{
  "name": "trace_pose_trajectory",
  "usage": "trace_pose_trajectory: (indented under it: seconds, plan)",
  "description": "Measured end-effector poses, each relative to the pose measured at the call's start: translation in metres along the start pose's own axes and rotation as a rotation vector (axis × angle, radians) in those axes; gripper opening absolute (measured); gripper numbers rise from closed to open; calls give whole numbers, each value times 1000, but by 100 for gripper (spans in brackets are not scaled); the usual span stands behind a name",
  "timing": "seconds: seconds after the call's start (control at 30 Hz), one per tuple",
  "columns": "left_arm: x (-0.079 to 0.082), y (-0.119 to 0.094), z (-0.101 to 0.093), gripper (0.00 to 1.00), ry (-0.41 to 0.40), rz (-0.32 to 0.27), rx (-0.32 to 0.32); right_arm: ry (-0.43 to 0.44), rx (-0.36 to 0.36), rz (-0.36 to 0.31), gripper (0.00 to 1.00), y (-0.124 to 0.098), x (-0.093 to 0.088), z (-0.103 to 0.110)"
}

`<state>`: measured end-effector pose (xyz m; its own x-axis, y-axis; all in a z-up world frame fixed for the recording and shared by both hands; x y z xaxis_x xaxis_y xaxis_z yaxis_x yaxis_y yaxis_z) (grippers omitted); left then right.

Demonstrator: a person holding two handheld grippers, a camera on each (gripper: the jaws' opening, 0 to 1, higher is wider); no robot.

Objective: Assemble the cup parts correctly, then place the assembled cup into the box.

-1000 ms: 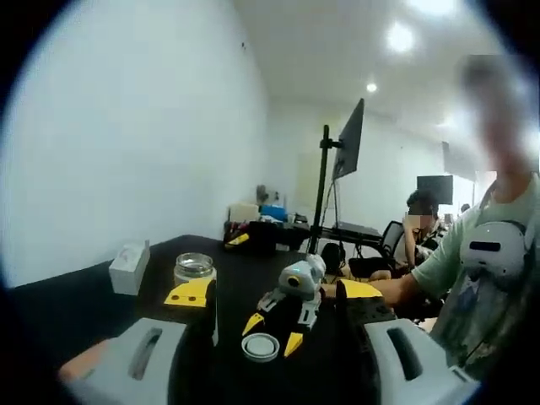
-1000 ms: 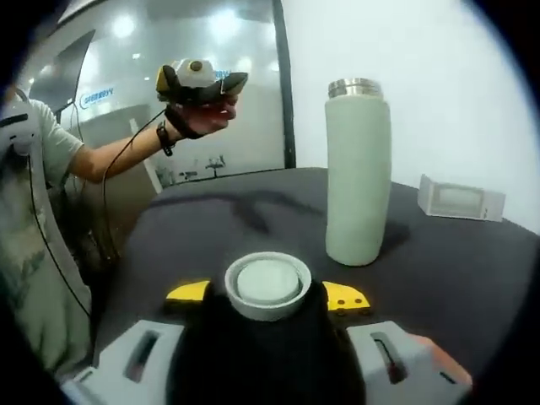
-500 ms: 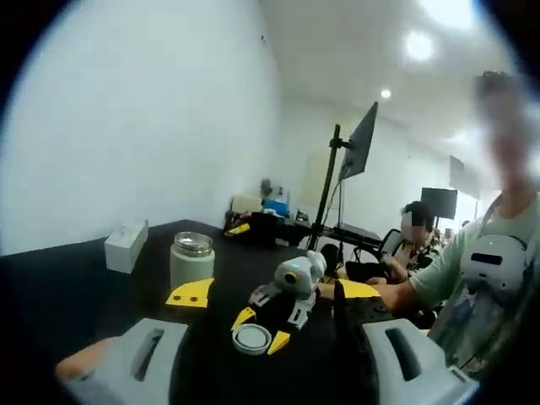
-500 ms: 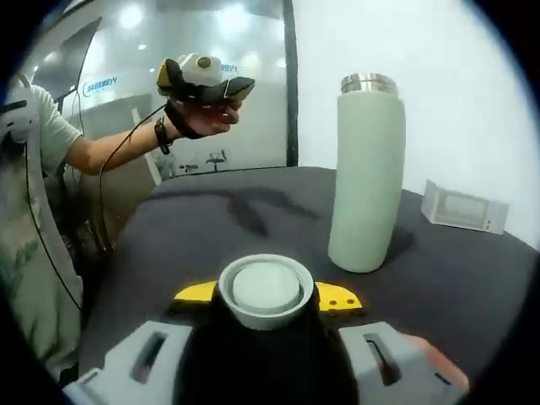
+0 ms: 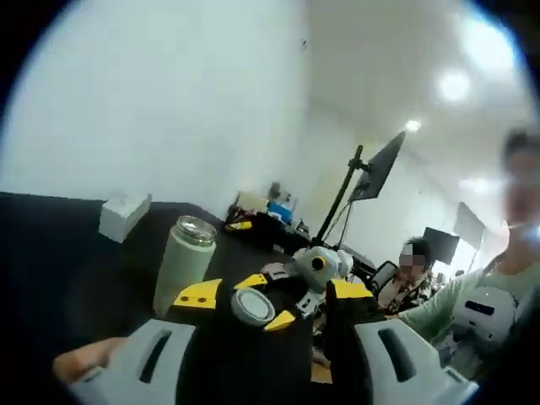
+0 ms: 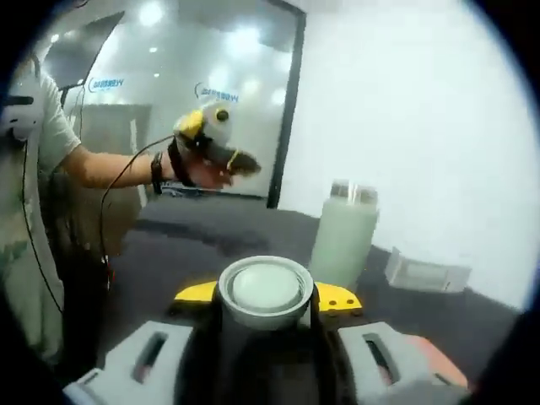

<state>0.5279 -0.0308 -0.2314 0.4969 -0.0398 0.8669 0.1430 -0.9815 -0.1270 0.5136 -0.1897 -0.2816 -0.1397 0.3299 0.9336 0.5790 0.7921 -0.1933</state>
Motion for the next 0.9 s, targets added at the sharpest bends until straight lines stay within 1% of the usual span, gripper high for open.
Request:
trace_pose_trajectory:
  seconds: [0.03,0.13,0.2,0.23,0.3,0.4,0.43,0.5,0.53,0.57,0.7,0.8,0.83,0.9]
  plan:
    - [0,6,-2,45,-1,3,-5,-41,-25,-14,39,-5,13,-1]
    - [3,19,-10,45,-2,17,-18,-121,-74,-58,39,-16,41,-1]
    - [9,27,-16,43,-2,12,-33,-160,-87,-89,39,-23,57,1]
    - [13,30,-21,43,-1,7,-59,-184,-104,-92,39,-26,64,1]
    - [23,37,-29,43,-11,-6,-88,-227,-111,-94,39,-30,74,3]
    - [31,44,-40,41,-32,-2,-143,-284,-134,-94,39,-35,88,3]
    - [33,45,-40,41,-32,-5,-138,-308,-140,-92,39,-38,94,4]
    - [39,47,-43,38,-34,-28,-146,-336,-145,-91,39,-40,100,6]
    - [41,48,-46,37,-49,-36,-173,-349,-148,-90,39,-41,104,8]
    - [42,50,-48,36,-64,-38,-184,-363,-154,-94,39,-41,106,9]
    - [41,56,-56,33,-71,-25,-229,-434,-185,-93,39,-43,116,13]
    - [38,59,-63,32,-65,-5,-255,-479,-196,-81,39,-41,119,17]
    - [37,60,-66,31,-71,5,-276,-492,-197,-79,39,-41,119,18]
    - [36,61,-66,30,-72,3,-273,-498,-196,-77,39,-40,120,20]
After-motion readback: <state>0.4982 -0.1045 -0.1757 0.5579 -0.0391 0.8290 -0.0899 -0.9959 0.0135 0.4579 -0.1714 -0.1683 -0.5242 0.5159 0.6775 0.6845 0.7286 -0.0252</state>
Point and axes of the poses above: the point that each gripper's makers call its tool centre point, and the gripper's own axes: y roughly forward along the fingers, z roughly to its left, x roughly out of its top, the point moved 5 cm from there along -y, roughly backward along the fingers, and after that the axes turned 6 degrees about z, right-handed, at the moved point
